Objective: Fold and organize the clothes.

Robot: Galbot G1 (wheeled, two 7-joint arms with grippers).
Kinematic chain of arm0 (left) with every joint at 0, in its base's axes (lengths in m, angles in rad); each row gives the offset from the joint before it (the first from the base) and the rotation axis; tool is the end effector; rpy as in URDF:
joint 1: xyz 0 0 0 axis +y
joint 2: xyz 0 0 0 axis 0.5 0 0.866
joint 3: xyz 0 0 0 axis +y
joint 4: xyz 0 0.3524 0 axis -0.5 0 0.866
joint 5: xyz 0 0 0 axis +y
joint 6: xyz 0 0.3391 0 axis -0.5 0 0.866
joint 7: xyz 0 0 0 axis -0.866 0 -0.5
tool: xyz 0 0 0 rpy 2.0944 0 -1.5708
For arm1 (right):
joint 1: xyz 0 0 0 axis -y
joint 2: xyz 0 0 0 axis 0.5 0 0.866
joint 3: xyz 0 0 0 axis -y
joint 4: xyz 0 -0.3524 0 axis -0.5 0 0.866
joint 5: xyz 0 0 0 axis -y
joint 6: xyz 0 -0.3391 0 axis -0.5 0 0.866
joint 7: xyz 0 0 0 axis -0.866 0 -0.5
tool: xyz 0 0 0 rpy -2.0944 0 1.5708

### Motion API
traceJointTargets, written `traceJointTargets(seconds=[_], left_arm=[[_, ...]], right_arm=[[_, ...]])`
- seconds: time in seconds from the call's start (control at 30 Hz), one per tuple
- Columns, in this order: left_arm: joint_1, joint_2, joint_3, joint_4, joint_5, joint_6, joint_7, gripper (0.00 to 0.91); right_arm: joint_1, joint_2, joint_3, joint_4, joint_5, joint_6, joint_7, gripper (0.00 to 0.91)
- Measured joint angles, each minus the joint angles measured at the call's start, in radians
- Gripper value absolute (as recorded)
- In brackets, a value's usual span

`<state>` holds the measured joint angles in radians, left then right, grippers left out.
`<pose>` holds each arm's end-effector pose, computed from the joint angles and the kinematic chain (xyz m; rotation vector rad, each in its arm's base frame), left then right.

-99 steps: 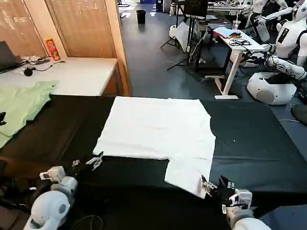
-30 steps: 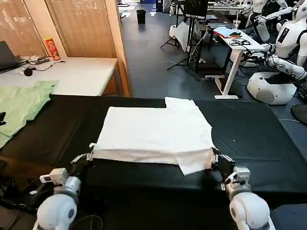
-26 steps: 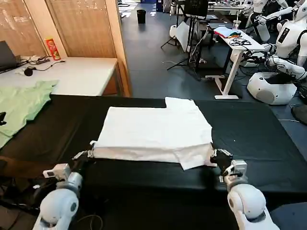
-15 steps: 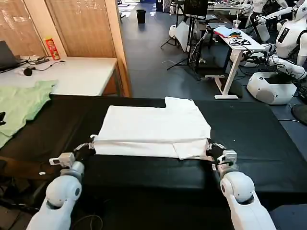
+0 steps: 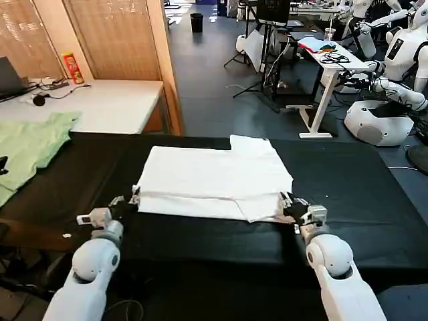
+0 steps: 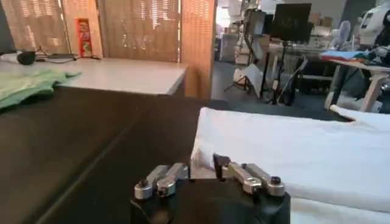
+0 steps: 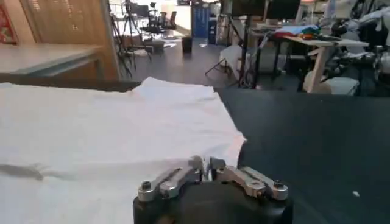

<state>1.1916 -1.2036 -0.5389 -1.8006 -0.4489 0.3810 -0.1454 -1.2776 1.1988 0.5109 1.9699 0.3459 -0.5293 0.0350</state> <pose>0.2900 0.1035 -0.2999 0.0827 -2.8276 0.0677 0.2569 -0.0765 -0.2729 0.1565 -2.7485 0.0730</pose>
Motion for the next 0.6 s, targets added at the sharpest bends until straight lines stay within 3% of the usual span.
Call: traceJointTargets(seconds=[0.3, 0.33, 0.4, 0.43, 0.47, 0.53, 0.57, 0.6], left_arm=[[0.063, 0.001, -0.019, -0.013, -0.001, 0.006, 0.019, 0.878], [0.067, 0.001, -0.021, -0.011, -0.002, 0.007, 0.023, 0.878], [0.075, 0.001, -0.024, -0.005, -0.009, 0.008, 0.027, 0.878], [0.078, 0.001, -0.025, -0.003, -0.013, 0.009, 0.027, 0.878], [0.079, 0.0, -0.028, 0.0, -0.018, 0.009, 0.027, 0.878], [0.081, 0.0, -0.03, 0.005, -0.021, 0.009, 0.028, 0.731], [0.082, 0.0, -0.032, 0.009, -0.021, 0.009, 0.029, 0.595], [0.083, 0.0, -0.034, 0.011, -0.022, 0.008, 0.029, 0.527]], right_arm=[[-0.109, 0.017, 0.028, 0.031, -0.008, 0.029, -0.005, 0.848], [-0.111, 0.019, 0.028, 0.029, -0.008, 0.029, -0.005, 0.77], [-0.116, 0.025, 0.027, 0.022, -0.01, 0.029, -0.005, 0.722], [-0.119, 0.027, 0.026, 0.02, -0.01, 0.029, -0.005, 0.634], [-0.122, 0.029, 0.026, 0.019, -0.011, 0.032, -0.006, 0.605], [-0.126, 0.032, 0.026, 0.018, -0.013, 0.034, -0.007, 0.458], [-0.126, 0.034, 0.027, 0.017, -0.014, 0.035, -0.008, 0.341], [-0.126, 0.035, 0.027, 0.015, -0.014, 0.035, -0.008, 0.302]])
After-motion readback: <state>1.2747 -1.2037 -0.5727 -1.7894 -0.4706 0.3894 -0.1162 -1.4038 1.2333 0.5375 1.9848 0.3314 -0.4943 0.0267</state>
